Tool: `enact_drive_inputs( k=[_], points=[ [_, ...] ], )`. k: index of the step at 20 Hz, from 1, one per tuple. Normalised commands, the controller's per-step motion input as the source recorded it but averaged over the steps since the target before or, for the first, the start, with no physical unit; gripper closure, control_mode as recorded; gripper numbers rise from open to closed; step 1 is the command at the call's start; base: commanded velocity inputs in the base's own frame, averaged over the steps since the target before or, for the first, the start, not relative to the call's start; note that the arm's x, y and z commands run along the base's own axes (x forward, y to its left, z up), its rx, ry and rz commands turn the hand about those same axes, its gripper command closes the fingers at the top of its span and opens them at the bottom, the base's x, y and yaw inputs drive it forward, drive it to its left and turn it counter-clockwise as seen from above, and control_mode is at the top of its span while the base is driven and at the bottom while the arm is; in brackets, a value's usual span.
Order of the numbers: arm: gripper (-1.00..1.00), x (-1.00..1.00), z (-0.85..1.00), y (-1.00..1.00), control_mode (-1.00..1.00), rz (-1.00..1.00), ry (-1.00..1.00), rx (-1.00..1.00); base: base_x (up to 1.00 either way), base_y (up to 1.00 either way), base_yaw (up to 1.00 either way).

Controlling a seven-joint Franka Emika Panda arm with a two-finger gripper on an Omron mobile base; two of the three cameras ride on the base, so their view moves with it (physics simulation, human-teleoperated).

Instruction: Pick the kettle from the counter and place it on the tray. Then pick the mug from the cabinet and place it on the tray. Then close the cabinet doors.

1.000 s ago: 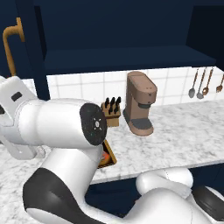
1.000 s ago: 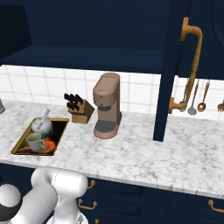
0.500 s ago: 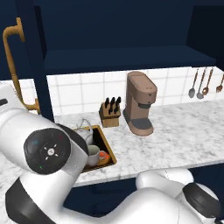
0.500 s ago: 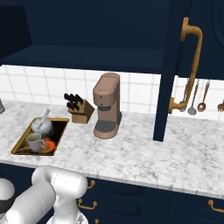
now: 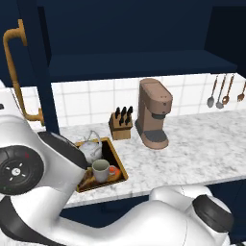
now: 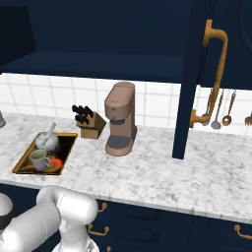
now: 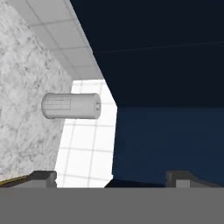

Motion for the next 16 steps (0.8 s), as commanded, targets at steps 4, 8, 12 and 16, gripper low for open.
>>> enact_drive_inputs(
  k=[4, 8, 12, 16],
  points=[
    [-1.0, 0.36, -0.06, -0.29, -1.0, -0.09, 0.0, 0.0, 0.0, 0.0, 0.0],
    [-1.0, 0.27, 0.0, -0.34, -1.0, -0.02, 0.0, 0.0, 0.0, 0.0, 0.0],
    [-1.0, 0.21, 0.0, -0.45, -1.0, -0.03, 0.0, 0.0, 0.0, 0.0, 0.0],
    [-1.0, 0.18, 0.0, -0.68, -1.0, -0.11, 0.0, 0.0, 0.0, 0.0, 0.0]
  ],
)
